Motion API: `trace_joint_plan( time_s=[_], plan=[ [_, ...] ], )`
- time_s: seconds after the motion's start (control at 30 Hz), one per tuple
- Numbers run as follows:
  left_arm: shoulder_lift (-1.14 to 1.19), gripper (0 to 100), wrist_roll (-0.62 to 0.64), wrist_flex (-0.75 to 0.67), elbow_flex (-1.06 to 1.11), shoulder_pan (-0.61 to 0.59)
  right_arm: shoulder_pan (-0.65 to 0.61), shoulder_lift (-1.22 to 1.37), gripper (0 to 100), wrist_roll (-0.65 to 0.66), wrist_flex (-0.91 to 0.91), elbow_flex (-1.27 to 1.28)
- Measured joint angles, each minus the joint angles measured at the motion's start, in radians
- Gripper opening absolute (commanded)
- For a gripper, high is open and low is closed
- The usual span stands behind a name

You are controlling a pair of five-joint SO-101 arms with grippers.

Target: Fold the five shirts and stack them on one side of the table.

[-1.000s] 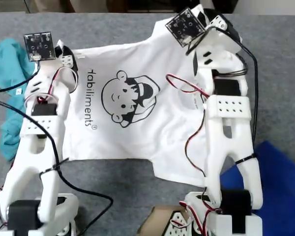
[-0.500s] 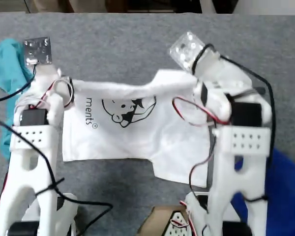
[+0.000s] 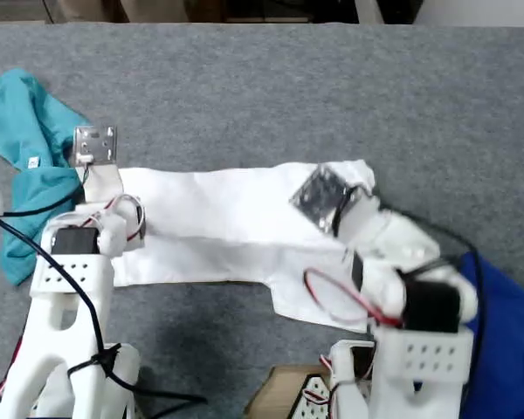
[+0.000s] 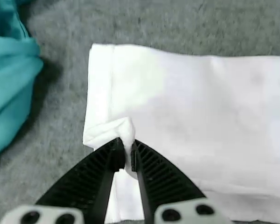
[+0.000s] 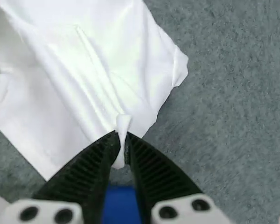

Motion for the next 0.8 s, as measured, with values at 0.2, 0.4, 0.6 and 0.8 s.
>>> trace_joint_plan(
  time_s=[0.2, 0.4, 0.6, 0.8],
  plan=[
    [-0.002, 2, -0.002, 0.005, 0.064, 0.000, 0.000, -0.245, 0.5, 0.069, 0.126, 0.138],
    [-0.002, 2, 0.000, 0.005, 0.086, 0.003, 0.023, -0.339, 0.5, 0.141, 0.176, 0.160],
    [-0.002, 2, -0.002, 0.005, 0.130, 0.003, 0.040, -0.344, 0.5, 0.166, 0.184, 0.181],
    [-0.002, 2, -0.002, 0.009, 0.163, 0.003, 0.107, -0.344, 0.5, 0.241, 0.184, 0.195]
  ],
)
